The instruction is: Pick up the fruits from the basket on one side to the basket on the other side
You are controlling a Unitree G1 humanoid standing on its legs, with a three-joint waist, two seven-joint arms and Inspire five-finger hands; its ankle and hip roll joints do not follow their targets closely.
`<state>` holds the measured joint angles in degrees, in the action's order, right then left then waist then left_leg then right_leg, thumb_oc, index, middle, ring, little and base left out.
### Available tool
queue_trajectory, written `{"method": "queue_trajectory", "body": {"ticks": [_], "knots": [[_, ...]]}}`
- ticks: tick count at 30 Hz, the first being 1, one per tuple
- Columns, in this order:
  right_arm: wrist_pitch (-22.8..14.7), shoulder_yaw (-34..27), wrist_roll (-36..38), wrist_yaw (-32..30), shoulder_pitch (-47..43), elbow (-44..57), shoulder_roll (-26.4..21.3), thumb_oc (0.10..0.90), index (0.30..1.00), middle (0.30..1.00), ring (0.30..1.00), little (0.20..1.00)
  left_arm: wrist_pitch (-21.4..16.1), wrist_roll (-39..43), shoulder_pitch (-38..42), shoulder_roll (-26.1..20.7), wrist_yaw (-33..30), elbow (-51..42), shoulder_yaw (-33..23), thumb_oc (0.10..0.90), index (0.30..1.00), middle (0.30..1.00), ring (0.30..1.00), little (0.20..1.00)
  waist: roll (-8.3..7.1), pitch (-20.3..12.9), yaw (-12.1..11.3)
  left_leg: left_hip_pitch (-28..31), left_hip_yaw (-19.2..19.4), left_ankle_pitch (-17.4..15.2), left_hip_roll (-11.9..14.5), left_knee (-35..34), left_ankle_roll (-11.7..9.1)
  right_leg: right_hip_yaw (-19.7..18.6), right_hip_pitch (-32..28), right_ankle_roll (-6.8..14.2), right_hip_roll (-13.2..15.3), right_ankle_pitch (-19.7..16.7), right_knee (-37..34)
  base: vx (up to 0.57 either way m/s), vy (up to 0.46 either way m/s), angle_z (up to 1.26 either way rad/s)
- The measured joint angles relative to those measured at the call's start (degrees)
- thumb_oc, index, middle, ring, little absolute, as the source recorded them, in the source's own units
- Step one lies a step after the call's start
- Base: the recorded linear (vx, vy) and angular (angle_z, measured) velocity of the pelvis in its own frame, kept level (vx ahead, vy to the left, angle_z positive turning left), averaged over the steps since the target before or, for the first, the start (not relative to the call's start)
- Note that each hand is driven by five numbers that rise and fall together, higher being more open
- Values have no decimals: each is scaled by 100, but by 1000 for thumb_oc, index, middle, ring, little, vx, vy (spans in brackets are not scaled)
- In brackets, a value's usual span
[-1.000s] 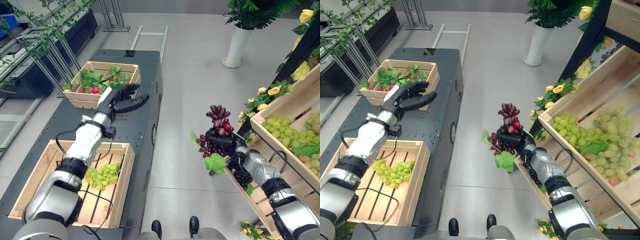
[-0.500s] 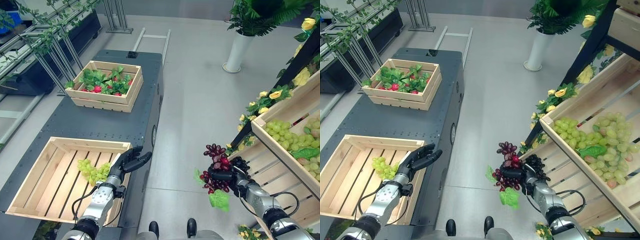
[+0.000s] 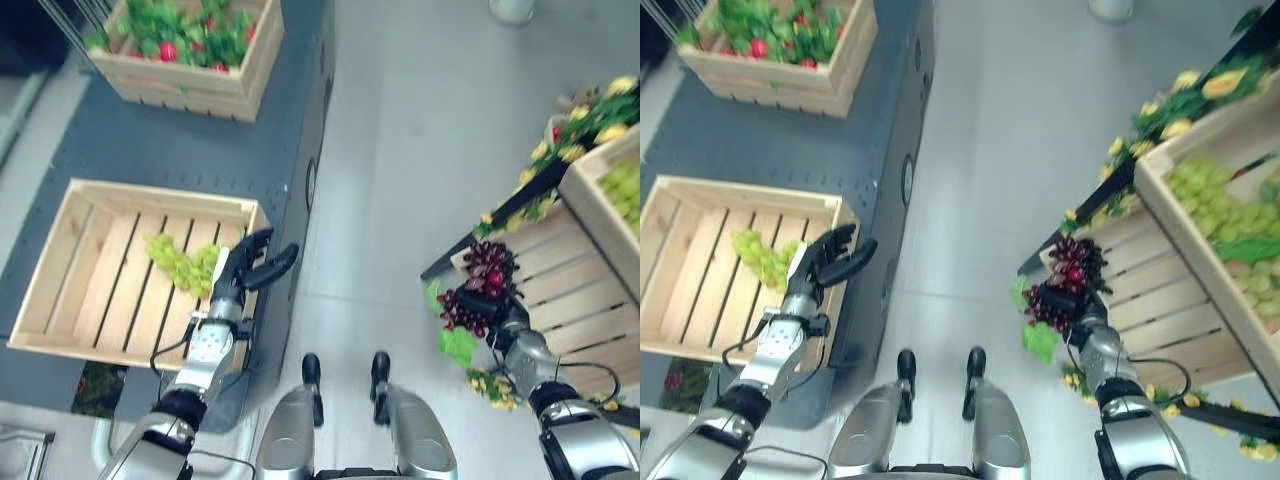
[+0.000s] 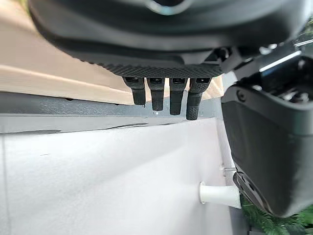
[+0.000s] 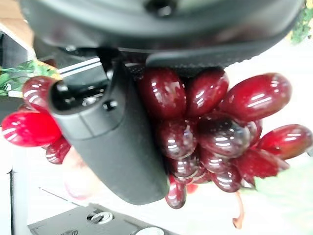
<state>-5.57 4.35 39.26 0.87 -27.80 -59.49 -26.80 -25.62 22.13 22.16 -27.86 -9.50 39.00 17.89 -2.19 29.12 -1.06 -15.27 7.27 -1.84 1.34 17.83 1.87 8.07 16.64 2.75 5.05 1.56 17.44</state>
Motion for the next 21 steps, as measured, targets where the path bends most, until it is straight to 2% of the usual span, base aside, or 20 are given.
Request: {"method": "queue_trajectory", "body": {"ticks": [3, 6, 11, 19, 21], "knots": [[0, -112, 190, -44, 9, 0, -83, 400, 300, 300, 300, 300, -31, -4, 39, -34, -116, -118, 37, 800, 900, 900, 900, 900, 31, 91, 0, -397, -66, -134, -1, 495, -10, 27, 409, -37, 66, 185, 542, -87, 15, 8], [1, -199, 189, -94, -28, -29, -220, 400, 300, 300, 300, 300, -37, -7, 23, -26, -227, -47, 129, 800, 900, 900, 900, 900, 75, 130, 5, -597, -91, -188, -24, 742, -7, 14, 631, -48, 97, 197, 727, -78, 61, -13], [5, -201, 132, -376, -162, -121, -757, 400, 300, 300, 300, 300, -205, -111, 62, -51, -376, -110, 176, 800, 900, 900, 900, 900, 131, 149, 16, -1028, -89, -411, -36, 1318, 23, -45, 1079, -59, 161, 374, 1310, -50, 43, -7], [88, -177, -757, -940, -749, -272, -1527, 400, 300, 300, 300, 300, -356, -234, 88, -415, -695, -567, 213, 800, 900, 900, 900, 900, 160, 151, 54, -1810, -174, -471, -40, 1814, 28, -161, 1878, -67, 106, 389, 1700, -22, 8, -8], [138, -177, -774, -991, -812, -271, -1657, 400, 300, 300, 300, 300, -359, -250, 92, -529, -712, -676, 226, 800, 900, 900, 900, 900, 163, 152, 45, -1942, -208, -471, -46, 1879, 28, -168, 2001, -64, 89, 387, 1735, -5, 0, -9]]}}
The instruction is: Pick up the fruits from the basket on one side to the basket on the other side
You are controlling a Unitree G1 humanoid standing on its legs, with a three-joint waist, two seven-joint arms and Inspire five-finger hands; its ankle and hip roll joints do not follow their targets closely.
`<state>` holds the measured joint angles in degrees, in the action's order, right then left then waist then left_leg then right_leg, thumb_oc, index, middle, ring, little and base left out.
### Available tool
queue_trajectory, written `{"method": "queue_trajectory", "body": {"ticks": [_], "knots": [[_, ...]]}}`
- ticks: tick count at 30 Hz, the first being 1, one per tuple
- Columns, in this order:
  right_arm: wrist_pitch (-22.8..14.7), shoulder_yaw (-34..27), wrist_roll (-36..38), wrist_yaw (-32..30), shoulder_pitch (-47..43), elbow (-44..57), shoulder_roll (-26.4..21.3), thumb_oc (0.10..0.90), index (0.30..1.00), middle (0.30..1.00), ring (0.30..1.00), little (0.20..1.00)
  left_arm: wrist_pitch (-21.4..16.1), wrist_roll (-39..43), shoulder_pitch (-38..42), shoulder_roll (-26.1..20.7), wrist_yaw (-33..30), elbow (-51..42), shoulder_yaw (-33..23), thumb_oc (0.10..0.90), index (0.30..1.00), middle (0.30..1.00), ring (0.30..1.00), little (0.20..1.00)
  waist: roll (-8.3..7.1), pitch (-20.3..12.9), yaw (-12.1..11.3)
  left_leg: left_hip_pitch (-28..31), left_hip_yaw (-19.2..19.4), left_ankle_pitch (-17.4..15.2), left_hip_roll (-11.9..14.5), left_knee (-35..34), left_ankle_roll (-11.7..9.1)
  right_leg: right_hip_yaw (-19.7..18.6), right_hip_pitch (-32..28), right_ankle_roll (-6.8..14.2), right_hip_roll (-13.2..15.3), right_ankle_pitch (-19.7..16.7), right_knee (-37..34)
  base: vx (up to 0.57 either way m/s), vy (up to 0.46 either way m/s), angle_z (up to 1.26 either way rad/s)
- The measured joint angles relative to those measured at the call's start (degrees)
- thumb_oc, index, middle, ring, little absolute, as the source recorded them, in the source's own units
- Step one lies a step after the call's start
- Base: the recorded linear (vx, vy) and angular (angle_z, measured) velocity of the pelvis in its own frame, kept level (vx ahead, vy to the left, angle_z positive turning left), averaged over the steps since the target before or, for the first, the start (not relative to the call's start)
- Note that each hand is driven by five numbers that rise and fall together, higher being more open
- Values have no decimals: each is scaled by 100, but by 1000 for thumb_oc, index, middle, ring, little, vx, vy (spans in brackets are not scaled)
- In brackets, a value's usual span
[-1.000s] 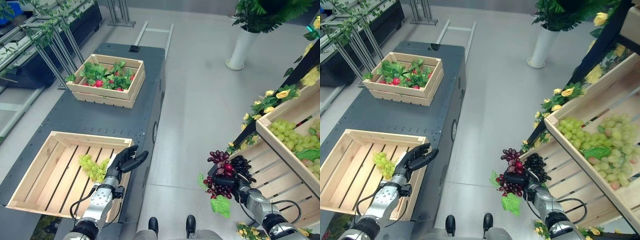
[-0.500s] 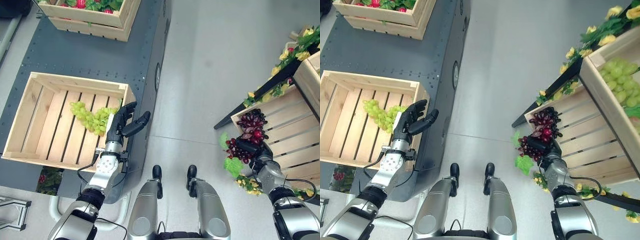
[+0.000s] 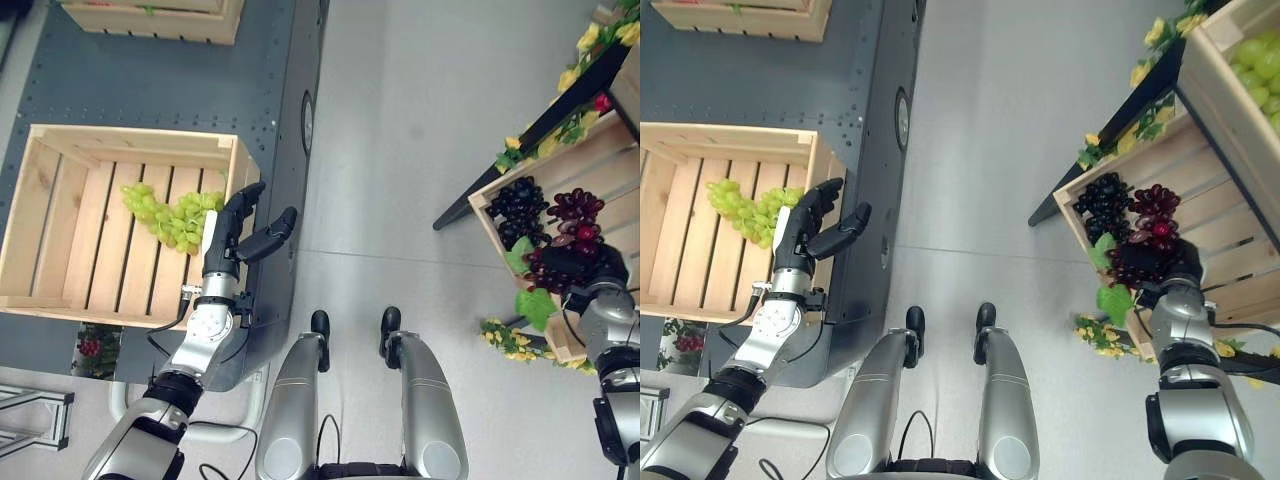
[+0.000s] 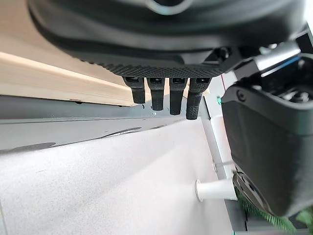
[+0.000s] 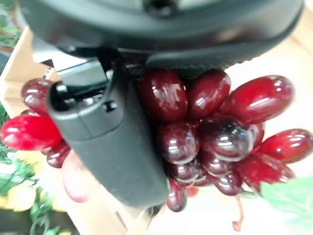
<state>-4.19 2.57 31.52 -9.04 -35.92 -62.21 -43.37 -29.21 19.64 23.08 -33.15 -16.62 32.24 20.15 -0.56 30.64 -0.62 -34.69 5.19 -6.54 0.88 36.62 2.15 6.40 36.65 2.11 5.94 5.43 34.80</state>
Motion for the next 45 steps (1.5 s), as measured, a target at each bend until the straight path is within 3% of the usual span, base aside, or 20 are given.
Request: {"method": "queue_trajectory", "body": {"ticks": [7, 18, 19, 20, 21, 23, 24, 25, 45], "knots": [[156, 15, -209, -118, -91, 11, -525, 400, 300, 300, 300, 300, -52, 34, 8, -418, -43, -497, 30, 800, 900, 900, 900, 900, 9, 9, -1, -588, -2, -52, 20, 383, -2, -136, 593, -2, -71, 0, 339, 0, -42, -2], [417, 148, -406, -127, -161, 182, -785, 400, 300, 300, 300, 300, -16, 41, 104, -822, -53, -992, 28, 800, 900, 900, 900, 900, -6, 19, -21, -1073, -38, -77, 94, 547, 34, -140, 1026, 70, -112, -42, 319, -8, -25, -6], [421, 210, -404, -127, -165, 207, -785, 400, 300, 300, 300, 300, 9, 42, 134, -846, -55, -1050, 29, 800, 900, 900, 900, 900, -2, 14, -31, -1117, -11, -81, 139, 530, 50, -135, 1063, 121, -132, 73, 543, 0, 0, 0], [431, 210, -403, -127, -156, 204, -784, 400, 300, 300, 300, 300, 11, 42, 162, -868, -50, -1085, 62, 800, 900, 900, 900, 900, -7, 10, -19, -1173, 5, -82, 146, 605, 50, -126, 1091, -30, -147, 168, 921, -14, -21, 15], [433, 210, -401, -134, -196, 196, -799, 400, 300, 300, 300, 300, -11, 40, 197, -882, -65, -1143, 66, 800, 900, 900, 900, 900, -19, 18, -12, -1283, 18, -99, 136, 736, 53, -157, 1118, -84, -180, 532, 1087, -14, -12, 19], [430, 238, -399, -142, -270, 250, -798, 400, 300, 300, 300, 300, -49, 38, 247, -907, -94, -1195, 33, 800, 900, 900, 900, 900, 0, 8, -34, -1360, 69, -160, 115, 905, 62, -170, 1224, -87, -183, 537, 1099, -7, -6, 6], [429, 247, -399, -142, -270, 311, -797, 538, 507, 507, 507, 507, -46, 38, 261, -907, -91, -1194, 47, 800, 900, 900, 900, 900, -3, 9, -37, -1349, 101, -194, 114, 872, 75, -178, 1224, -75, -191, 529, 1107, 0, -6, -3], [427, 250, -399, -146, -277, 352, -798, 800, 900, 900, 900, 900, -47, 37, 253, -907, -85, -1192, 60, 800, 900, 900, 900, 900, -5, 10, -42, -1329, 109, -204, 112, 868, 89, -198, 1214, -71, -189, 527, 1101, 2, -4, -4], [429, 244, -410, -587, -274, 337, -798, 800, 900, 900, 900, 900, 34, 38, 147, -800, -16, -1059, 167, 800, 900, 900, 900, 900, -20, 13, 55, -986, 215, -310, 146, 892, 246, -268, 816, 56, -202, 449, 927, 14, 13, -3]]}}
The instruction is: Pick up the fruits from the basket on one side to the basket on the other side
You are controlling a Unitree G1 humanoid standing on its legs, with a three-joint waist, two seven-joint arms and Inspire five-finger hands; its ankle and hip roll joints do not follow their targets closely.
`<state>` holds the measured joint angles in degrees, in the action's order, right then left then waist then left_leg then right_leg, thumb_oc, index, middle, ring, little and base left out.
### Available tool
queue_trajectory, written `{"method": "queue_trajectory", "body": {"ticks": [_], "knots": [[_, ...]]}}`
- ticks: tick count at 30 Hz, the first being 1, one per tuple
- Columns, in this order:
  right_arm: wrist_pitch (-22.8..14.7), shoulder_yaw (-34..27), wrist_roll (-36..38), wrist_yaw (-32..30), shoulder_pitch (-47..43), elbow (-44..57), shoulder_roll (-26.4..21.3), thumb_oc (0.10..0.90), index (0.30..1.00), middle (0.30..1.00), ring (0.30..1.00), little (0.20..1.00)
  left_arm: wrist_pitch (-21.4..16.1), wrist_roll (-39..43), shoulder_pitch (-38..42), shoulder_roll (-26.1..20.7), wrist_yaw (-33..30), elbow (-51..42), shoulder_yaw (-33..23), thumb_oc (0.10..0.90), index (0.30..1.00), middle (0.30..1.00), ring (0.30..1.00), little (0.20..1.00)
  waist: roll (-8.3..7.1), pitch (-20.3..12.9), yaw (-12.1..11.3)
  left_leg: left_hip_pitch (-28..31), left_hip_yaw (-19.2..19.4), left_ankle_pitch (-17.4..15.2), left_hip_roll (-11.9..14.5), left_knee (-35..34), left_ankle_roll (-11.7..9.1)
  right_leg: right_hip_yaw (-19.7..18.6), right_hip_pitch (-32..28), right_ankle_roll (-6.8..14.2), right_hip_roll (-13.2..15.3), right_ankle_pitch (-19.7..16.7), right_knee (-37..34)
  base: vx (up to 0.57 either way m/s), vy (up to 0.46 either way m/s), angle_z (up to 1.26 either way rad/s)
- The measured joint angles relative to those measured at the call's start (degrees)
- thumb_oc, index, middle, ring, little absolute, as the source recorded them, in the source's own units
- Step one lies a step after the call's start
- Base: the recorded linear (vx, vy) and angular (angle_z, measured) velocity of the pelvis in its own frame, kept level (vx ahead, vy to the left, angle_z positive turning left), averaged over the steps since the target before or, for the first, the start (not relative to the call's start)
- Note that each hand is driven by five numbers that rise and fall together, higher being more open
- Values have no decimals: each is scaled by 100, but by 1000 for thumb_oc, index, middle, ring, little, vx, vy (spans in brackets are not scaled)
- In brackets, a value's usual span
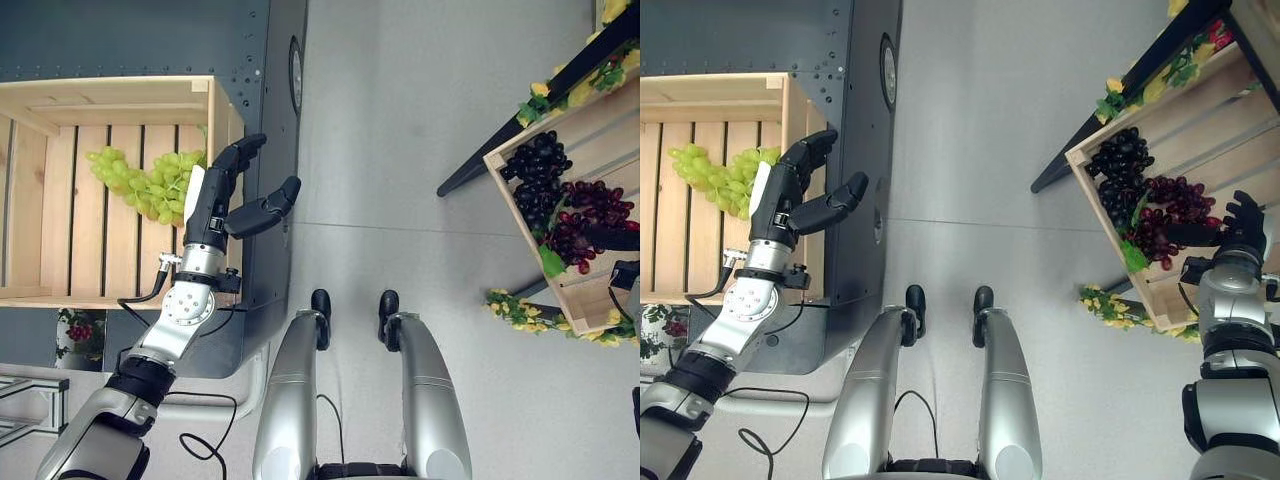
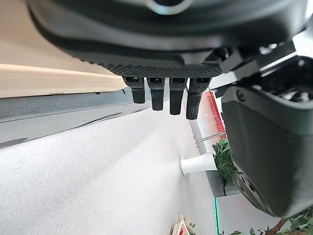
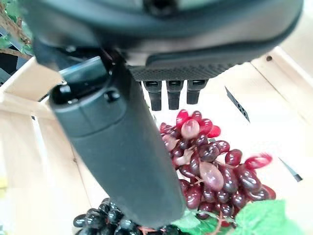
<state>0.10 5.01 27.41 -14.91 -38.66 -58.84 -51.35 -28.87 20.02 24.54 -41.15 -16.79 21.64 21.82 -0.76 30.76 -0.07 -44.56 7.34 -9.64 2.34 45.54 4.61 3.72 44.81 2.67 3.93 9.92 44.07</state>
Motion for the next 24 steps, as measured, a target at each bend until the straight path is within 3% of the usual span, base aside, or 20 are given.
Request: {"method": "queue_trajectory", "body": {"ticks": [7, 15, 24], "knots": [[25, -1, -1, 1, 13, -91, 1, 800, 900, 900, 900, 900, 225, -16, -15, 210, 221, 159, 484, 800, 900, 900, 900, 900, -50, -7, 177, 142, 36, -47, 18, 11, 17, -11, -150, 2, -1, -2, -24, 9, 3, -2], [138, 0, -25, 4, 314, -179, 21, 800, 900, 900, 900, 900, 238, -16, -170, 450, 237, 197, 483, 800, 900, 900, 900, 900, -59, -6, 215, 611, 79, -43, 41, -270, -8, -1, -574, 1, -13, -4, -274, 30, 8, -4], [175, 47, -923, -11, 408, -259, 26, 800, 900, 900, 900, 900, 241, -22, -168, 447, 219, 198, 472, 800, 900, 900, 900, 900, -76, -4, 220, 879, 84, -40, 54, -488, -58, 17, -852, -9, -52, -43, -508, 36, 18, -1]]}}
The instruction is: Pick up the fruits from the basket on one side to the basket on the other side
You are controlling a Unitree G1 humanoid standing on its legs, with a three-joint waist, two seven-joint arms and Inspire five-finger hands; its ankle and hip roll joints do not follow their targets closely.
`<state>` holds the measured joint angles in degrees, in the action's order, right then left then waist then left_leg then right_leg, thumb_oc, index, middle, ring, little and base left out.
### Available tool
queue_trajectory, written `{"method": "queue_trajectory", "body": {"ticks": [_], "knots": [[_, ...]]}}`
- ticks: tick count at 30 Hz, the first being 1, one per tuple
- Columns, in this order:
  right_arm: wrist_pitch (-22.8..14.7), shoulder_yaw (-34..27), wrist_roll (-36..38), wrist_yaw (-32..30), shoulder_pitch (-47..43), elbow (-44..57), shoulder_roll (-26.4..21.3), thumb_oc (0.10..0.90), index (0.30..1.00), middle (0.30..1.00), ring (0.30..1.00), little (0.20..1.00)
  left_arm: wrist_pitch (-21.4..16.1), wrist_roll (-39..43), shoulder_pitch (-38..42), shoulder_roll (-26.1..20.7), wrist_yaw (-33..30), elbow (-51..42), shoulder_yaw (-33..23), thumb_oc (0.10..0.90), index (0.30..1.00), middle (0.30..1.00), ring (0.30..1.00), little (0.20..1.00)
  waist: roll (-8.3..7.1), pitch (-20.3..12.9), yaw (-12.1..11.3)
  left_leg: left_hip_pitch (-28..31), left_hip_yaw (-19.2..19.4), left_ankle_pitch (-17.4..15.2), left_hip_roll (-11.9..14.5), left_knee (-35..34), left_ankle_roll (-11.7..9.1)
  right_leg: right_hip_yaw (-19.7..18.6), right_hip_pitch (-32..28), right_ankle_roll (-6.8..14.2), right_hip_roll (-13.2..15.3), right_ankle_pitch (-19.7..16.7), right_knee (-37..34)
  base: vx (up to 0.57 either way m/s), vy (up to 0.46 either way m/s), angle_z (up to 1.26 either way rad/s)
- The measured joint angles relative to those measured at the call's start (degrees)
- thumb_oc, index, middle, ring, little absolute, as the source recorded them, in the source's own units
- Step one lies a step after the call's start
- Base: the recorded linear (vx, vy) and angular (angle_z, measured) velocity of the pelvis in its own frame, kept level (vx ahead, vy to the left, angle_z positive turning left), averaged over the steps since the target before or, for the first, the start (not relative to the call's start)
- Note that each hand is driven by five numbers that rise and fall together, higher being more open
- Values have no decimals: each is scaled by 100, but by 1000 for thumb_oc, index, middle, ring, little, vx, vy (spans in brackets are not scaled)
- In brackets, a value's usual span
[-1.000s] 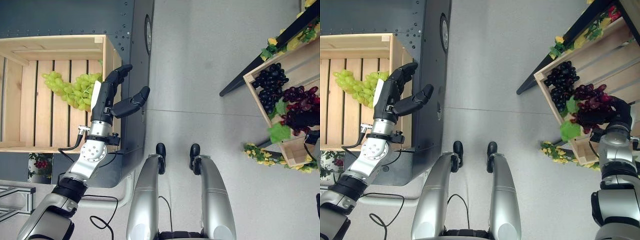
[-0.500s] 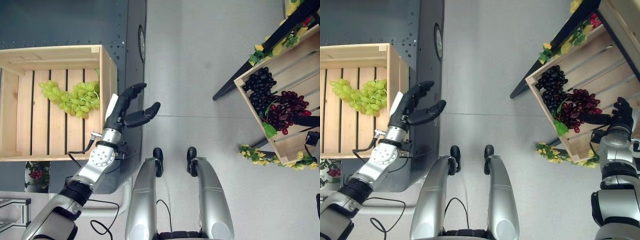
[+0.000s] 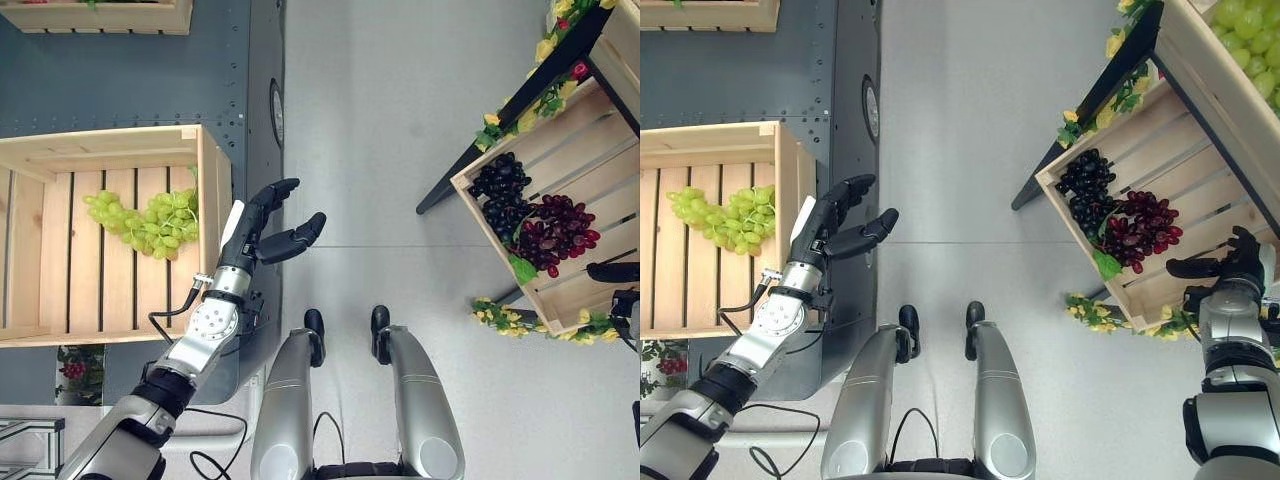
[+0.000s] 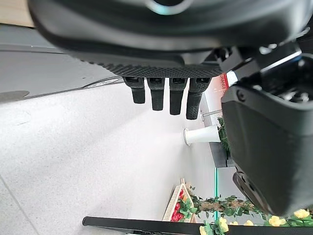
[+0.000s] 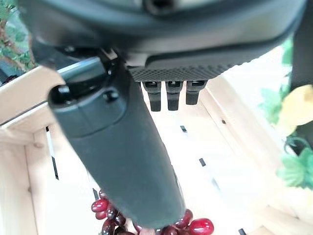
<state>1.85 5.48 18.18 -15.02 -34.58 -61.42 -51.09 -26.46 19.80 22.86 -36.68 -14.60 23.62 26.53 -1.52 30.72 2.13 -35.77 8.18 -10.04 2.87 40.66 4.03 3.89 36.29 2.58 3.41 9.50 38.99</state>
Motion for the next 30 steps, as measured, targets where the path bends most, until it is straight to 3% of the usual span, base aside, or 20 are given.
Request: {"method": "queue_trajectory", "body": {"ticks": [2, 10, 14, 18, 24, 28, 30], "knots": [[-56, 73, -43, -66, 8, 123, 21, 800, 900, 900, 900, 900, 0, -77, -10, 21, -113, 21, 0, 800, 900, 900, 900, 900, 5, -3, -1, 37, 1, -3, -4, -20, -4, 1, -31, -1, -1, 0, -12, 33, 48, 0], [-846, 639, -690, -230, 235, 1183, 503, 800, 900, 900, 900, 900, 195, -2048, 81, -87, -1233, 106, 30, 800, 900, 900, 900, 900, 8, -8, 0, 240, -13, -20, -13, -133, -30, 14, -220, -60, 7, 41, -71, 26, 44, 1], [-1113, 931, -909, -359, 355, 1400, 823, 800, 900, 900, 900, 900, 411, -2709, 343, -400, -1782, 169, 237, 800, 900, 900, 900, 900, 9, -7, 2, 209, -18, -15, -55, -144, -41, 52, -162, -76, 83, 116, 37, 28, 23, 8], [-1351, 1093, -1085, -452, 459, 1709, 1033, 800, 900, 900, 900, 900, 390, -3327, 506, -737, -2622, 225, 215, 800, 900, 900, 900, 900, 10, -6, 11, 206, -26, 63, -108, -281, -110, 121, -130, -100, 142, 145, 40, 9, 6, 11], [-1479, 1302, -1368, -637, 744, 2430, 1272, 800, 900, 900, 900, 900, -243, -4115, 450, -733, -4030, 222, -478, 800, 900, 900, 900, 900, 13, -7, -46, 179, -166, 103, -175, -317, -169, 324, -108, -179, 244, 298, 170, 20, -13, 16], [-1500, 1305, -1551, -641, 789, 2458, 1383, 800, 900, 900, 900, 900, -272, -4834, 390, -737, -4875, 260, -880, 800, 900, 900, 900, 900, 16, -8, -138, 207, -181, 100, -180, -295, -196, 337, -117, -217, 271, 362, 258, 22, 13, 6], [-1536, 1328, -1567, -636, 850, 2475, 1384, 800, 900, 900, 900, 900, -260, -4887, 383, -739, -4965, 546, -1060, 800, 900, 900, 900, 900, 16, -8, -145, 237, -185, 106, -183, -292, -205, 360, -142, -225, 282, 369, 283, 15, 21, 1]]}}
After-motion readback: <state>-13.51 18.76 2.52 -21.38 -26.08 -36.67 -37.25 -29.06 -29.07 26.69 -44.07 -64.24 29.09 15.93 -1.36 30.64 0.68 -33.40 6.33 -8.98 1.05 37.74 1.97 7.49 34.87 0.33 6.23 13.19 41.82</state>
